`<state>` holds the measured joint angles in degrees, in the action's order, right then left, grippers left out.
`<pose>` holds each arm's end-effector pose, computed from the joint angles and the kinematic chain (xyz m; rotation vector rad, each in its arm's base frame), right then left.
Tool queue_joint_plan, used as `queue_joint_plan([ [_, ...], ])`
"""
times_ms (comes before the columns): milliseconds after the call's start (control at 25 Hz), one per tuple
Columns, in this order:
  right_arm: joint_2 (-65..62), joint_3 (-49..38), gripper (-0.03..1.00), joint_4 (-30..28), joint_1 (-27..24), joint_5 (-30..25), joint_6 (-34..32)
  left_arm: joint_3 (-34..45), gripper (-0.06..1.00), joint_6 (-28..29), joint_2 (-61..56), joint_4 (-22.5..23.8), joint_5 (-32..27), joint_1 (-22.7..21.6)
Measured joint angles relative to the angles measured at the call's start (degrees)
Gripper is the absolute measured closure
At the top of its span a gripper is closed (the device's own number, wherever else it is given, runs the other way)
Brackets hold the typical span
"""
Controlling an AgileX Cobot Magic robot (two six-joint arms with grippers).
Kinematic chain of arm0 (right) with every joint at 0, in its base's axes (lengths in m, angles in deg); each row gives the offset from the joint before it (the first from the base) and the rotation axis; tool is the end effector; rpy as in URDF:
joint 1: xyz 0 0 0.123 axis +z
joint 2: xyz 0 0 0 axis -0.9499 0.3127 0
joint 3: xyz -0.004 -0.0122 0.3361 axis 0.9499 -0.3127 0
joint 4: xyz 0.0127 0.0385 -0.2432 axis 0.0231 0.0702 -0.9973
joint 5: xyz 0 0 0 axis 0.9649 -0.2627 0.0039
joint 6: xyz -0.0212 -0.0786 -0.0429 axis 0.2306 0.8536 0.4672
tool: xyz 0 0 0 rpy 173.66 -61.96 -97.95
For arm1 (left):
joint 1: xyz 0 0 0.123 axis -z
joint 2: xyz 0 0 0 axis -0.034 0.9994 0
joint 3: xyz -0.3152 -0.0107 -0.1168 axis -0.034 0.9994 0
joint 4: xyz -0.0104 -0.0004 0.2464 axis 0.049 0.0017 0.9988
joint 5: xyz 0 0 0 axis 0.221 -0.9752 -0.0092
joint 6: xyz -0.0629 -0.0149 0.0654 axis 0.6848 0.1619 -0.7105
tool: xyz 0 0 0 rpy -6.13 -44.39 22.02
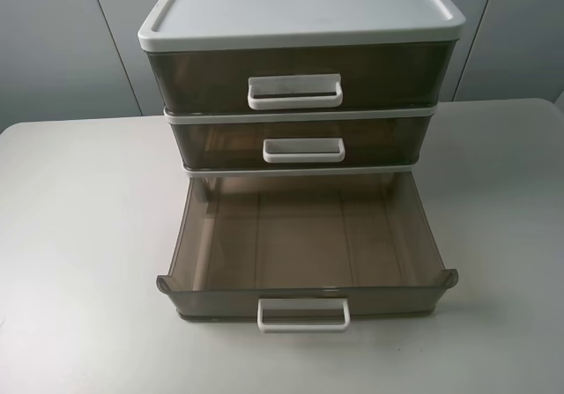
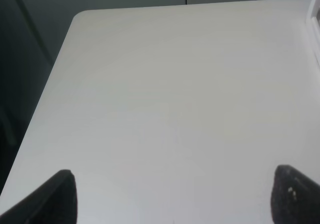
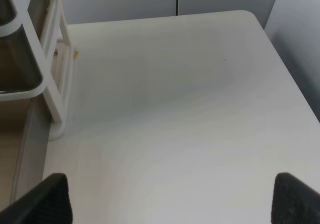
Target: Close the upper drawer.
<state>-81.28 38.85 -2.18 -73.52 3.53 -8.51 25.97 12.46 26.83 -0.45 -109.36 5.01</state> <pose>-0.0637 -0.0055 0.2747 0.1263 2.0614 -0.0744 -0.0625 0.0179 0.2769 -0.0552 2.0387 0.1236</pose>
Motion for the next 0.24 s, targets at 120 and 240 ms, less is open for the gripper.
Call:
queue_joint_plan([
  [120,0.0,0.0,0.36,0.0,0.0,0.0,0.0,0.0,0.20,0.0,0.0,0.0,0.0,0.0],
  [240,0.0,0.0,0.36,0.0,0.0,0.0,0.0,0.0,0.20,0.0,0.0,0.0,0.0,0.0],
])
